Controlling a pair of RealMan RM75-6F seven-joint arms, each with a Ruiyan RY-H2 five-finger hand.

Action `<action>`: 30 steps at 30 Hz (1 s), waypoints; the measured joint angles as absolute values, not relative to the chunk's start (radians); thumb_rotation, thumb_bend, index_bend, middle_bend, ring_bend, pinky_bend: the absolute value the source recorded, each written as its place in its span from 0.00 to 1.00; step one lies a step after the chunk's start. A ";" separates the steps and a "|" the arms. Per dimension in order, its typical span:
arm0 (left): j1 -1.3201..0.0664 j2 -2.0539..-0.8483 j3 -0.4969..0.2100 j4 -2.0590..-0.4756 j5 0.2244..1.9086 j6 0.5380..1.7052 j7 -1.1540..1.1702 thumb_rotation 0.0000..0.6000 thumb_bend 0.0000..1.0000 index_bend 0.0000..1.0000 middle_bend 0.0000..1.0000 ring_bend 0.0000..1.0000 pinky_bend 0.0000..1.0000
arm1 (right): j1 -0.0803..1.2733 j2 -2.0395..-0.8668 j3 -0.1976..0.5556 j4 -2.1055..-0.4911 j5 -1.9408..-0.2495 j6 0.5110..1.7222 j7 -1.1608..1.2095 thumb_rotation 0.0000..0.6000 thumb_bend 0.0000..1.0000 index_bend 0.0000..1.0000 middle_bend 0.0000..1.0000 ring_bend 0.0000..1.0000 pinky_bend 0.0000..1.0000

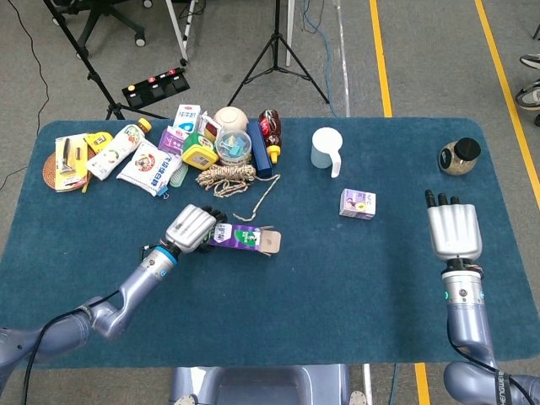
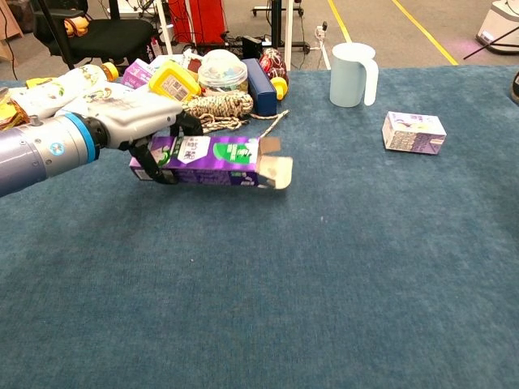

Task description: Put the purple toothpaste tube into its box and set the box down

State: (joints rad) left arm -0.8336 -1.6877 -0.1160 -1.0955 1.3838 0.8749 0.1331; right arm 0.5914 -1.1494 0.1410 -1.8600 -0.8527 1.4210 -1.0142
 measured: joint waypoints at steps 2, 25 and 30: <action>-0.841 -1.684 -0.124 -1.114 1.322 0.834 0.204 1.00 0.24 0.53 0.46 0.35 0.50 | 0.588 -1.145 0.140 -1.858 -0.854 1.419 -1.006 1.00 0.37 0.19 0.35 0.42 0.64; -0.774 -1.472 -0.146 -1.417 1.284 0.908 0.171 1.00 0.02 0.00 0.00 0.00 0.14 | 0.513 -1.132 0.113 -1.830 -0.997 1.423 -0.783 1.00 0.01 0.14 0.16 0.18 0.35; -0.653 -1.318 -0.110 -1.558 1.313 1.070 0.182 1.00 0.01 0.00 0.00 0.00 0.12 | 0.467 -1.127 0.086 -1.755 -1.095 1.415 -0.569 1.00 0.00 0.10 0.09 0.11 0.24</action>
